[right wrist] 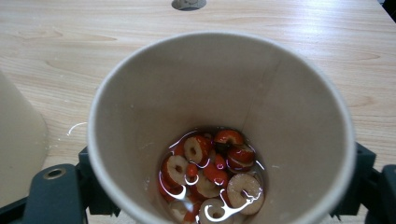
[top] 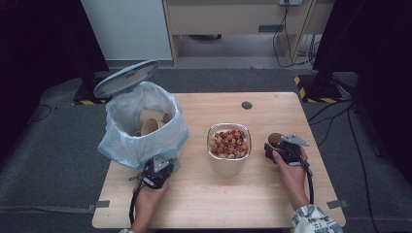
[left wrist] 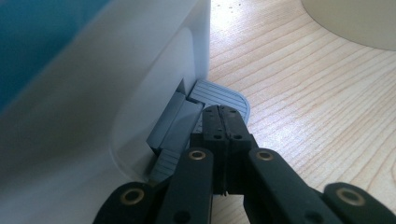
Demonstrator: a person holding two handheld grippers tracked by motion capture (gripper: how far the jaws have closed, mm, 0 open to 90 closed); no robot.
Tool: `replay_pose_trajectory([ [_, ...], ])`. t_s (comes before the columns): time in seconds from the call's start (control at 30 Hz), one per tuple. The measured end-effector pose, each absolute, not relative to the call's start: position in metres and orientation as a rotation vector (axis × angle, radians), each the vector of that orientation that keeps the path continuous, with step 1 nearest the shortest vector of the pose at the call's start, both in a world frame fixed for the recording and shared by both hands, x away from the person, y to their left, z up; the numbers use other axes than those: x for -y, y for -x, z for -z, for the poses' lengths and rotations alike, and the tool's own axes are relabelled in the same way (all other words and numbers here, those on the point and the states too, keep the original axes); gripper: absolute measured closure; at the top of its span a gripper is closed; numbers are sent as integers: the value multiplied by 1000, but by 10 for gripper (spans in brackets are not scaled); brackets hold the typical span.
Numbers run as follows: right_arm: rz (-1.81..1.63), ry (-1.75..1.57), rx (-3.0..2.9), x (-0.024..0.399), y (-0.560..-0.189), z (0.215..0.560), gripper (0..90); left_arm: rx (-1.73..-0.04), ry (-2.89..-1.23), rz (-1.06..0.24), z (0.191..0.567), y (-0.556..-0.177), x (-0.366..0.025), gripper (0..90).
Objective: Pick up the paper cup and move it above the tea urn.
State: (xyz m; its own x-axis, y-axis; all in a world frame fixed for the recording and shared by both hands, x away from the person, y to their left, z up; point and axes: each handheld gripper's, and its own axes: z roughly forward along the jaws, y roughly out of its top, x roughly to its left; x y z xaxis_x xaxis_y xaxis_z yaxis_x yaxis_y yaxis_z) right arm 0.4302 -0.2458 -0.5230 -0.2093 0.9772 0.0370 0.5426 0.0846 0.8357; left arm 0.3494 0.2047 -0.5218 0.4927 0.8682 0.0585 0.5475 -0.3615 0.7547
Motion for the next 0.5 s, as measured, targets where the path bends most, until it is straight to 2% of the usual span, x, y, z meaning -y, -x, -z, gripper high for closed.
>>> replay_pose_trajectory([
  [0.17,-1014,-1460,-1828,244,-431,525,257,-1160,-2054,-602,522,-349,-205,894],
  [0.5,-1038,-1403,-1855,248,-431,523,302,-1157,-2055,-598,522,-349,-205,894],
])
